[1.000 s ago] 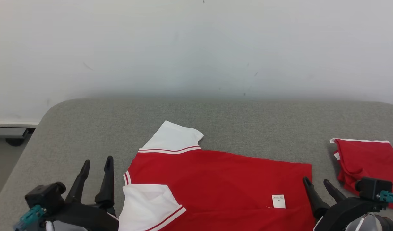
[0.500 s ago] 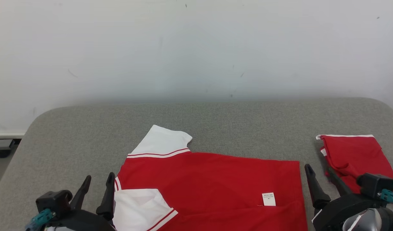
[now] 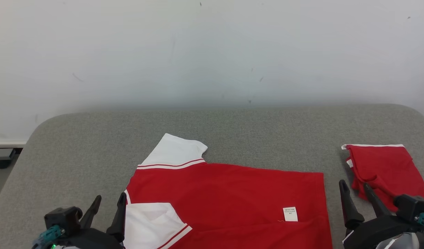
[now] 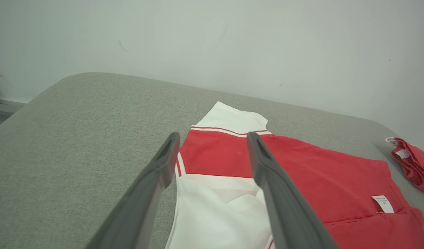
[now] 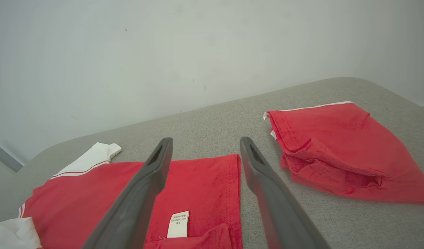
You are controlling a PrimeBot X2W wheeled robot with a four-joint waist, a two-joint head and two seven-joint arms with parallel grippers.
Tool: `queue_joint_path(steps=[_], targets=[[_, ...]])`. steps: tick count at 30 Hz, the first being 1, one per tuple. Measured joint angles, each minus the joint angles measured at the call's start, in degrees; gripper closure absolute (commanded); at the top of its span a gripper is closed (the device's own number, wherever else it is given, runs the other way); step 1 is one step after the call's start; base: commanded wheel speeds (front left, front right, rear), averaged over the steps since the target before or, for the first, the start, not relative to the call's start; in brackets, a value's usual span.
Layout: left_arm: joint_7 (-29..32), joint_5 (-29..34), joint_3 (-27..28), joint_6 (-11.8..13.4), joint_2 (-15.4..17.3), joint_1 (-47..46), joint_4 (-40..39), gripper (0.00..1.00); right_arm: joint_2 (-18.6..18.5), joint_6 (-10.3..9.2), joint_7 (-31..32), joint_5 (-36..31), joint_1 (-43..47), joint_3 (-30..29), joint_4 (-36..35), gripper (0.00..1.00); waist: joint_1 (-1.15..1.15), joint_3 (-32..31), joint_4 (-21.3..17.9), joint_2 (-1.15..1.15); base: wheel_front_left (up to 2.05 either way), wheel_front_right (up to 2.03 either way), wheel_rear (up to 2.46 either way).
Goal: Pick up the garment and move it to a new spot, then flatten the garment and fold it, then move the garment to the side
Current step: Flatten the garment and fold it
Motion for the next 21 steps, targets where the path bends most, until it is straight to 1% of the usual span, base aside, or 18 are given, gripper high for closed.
queue_joint_path(steps=[5,11,21], targets=[[0.4,0.0,-0.4,0.0,0.0,0.0,0.0,0.0,0.8,0.34,-0.9,0.0,0.0,0.5,0.8,0.0,0.0,0.3,0.0,0.0,0.0,0.0,0.0],[1.2,0.0,-0.5,0.0,0.0,0.0,0.1,0.0,0.8,0.85,-1.8,0.0,0.0,0.7,1.5,0.0,0.0,0.6,-0.1,0.0,0.0,0.0,0.0],[2.7,0.0,-0.7,0.0,0.0,0.0,0.0,0.0,0.8,1.33,-1.5,0.6,0.1,0.9,2.1,0.0,0.0,1.7,-0.2,0.0,0.0,0.0,0.0]])
